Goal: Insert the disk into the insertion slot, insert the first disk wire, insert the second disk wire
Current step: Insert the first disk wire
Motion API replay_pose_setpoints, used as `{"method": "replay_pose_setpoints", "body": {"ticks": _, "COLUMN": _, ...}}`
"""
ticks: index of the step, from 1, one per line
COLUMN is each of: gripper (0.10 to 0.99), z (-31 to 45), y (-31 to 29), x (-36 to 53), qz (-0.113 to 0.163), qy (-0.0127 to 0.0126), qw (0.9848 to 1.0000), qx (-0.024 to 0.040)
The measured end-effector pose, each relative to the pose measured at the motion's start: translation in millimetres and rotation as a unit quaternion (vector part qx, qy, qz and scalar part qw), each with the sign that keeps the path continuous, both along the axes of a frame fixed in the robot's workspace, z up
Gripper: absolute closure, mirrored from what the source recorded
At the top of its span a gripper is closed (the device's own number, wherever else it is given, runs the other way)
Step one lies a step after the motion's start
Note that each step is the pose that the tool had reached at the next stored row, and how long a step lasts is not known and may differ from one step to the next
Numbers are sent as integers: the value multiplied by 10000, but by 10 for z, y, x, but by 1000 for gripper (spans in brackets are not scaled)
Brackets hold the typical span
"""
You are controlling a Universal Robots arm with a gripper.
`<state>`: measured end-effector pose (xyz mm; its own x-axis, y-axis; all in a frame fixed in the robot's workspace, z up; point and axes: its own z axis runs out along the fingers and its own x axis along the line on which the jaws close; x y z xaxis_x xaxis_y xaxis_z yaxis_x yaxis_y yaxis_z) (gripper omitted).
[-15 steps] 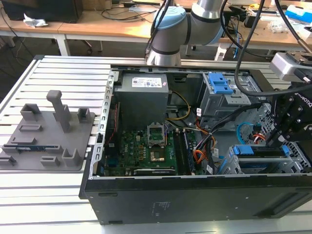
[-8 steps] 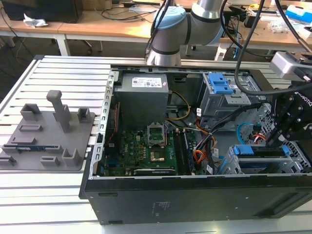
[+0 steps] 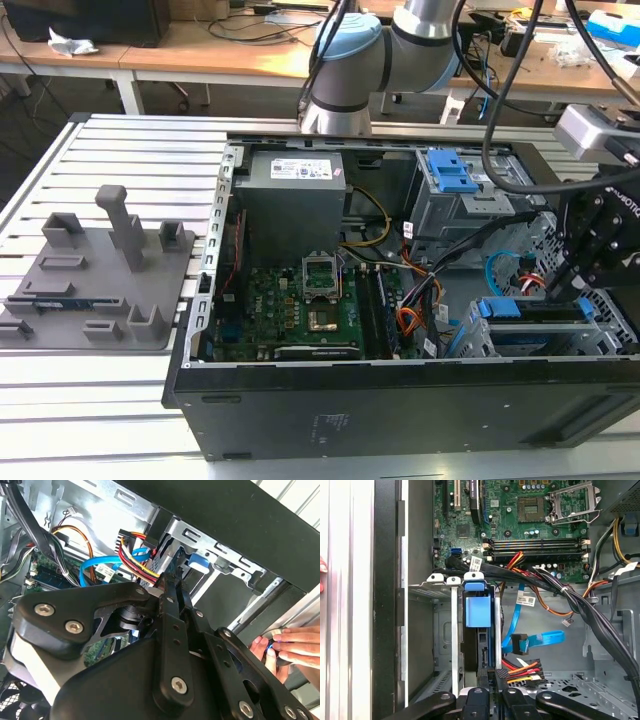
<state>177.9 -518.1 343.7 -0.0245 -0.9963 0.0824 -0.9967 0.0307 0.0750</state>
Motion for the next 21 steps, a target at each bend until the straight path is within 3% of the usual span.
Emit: {"method": "replay_pose_setpoints", "body": {"ticks": 21, "gripper": 922, "z": -38, "y": -29, "x": -3, "qz": 0, "qy": 0, "qw": 10000, "qx": -4}}
